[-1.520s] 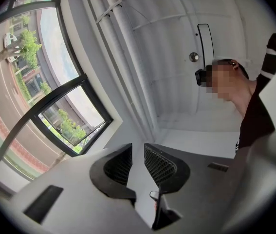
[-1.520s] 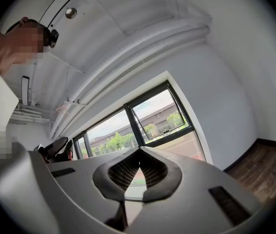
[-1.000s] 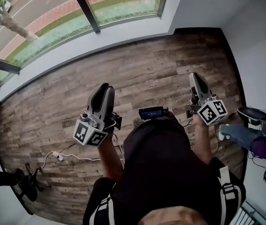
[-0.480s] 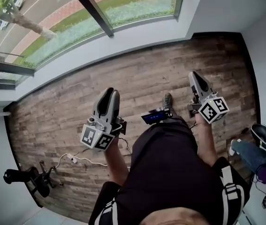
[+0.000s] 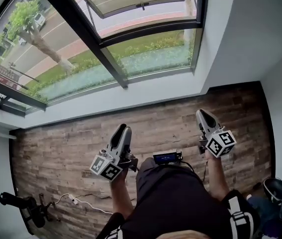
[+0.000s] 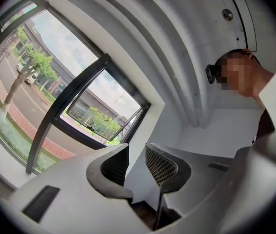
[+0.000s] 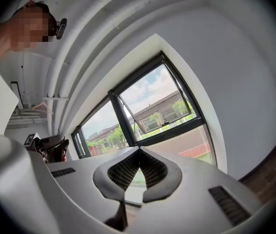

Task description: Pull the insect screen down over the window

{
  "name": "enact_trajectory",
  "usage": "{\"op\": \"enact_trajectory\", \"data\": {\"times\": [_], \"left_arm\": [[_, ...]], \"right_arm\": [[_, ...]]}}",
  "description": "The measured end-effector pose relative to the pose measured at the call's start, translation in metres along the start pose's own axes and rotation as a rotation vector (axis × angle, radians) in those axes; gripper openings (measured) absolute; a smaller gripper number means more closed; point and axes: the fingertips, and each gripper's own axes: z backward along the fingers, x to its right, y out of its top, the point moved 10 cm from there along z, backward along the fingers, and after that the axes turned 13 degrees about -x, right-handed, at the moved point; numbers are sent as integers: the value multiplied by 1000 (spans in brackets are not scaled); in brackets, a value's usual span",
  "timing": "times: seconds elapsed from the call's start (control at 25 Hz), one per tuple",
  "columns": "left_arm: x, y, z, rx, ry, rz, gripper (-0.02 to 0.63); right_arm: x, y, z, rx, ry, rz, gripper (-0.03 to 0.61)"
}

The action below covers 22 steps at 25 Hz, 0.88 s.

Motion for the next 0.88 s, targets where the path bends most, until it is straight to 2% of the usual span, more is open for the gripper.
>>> {"op": "enact_trajectory", "data": {"times": [0.08, 0.12, 0.16, 0.24, 0.28, 0.32, 0.36, 0.4, 0.44, 0.52, 0.64, 0.8, 0.88], "left_arm": [[-6, 10, -13, 27, -29, 68, 98], [-13, 14, -21, 68, -53, 147, 98], [-24, 16, -30, 135, -92, 269, 98], [-51, 11, -49, 317, -204, 599, 70], [-65, 5, -60, 399, -253, 750, 32], [-77, -1, -69, 456, -290, 857, 18], [-84, -4, -79, 480, -316, 909, 18], [-88, -3, -89, 470, -334, 905, 17], [-88, 3, -100, 436, -350, 854, 17], [-92, 30, -134, 340, -389, 684, 17], [-128, 82, -183, 232, -418, 430, 18], [-157, 135, -196, 189, -406, 115, 18], [-162, 160, -198, 173, -387, -7, 18]], "right_arm": [[9, 4, -1, 15, -6, -18, 8], [15, 6, -4, 18, -12, -34, 8], [23, 5, -8, 18, -18, -53, 8], [38, -1, -12, 12, -39, -97, 8], [44, -4, -12, 4, -59, -116, 8], [49, -6, -13, -6, -80, -133, 8], [53, -7, -13, -14, -99, -145, 8], [57, -6, -12, -17, -115, -154, 8], [62, -3, -11, -11, -130, -157, 8], [74, 14, -15, 11, -168, -141, 8], [87, 59, -58, 15, -212, -76, 8], [83, 113, -109, -2, -199, 67, 8], [73, 147, -123, 17, -191, 156, 8]]}}
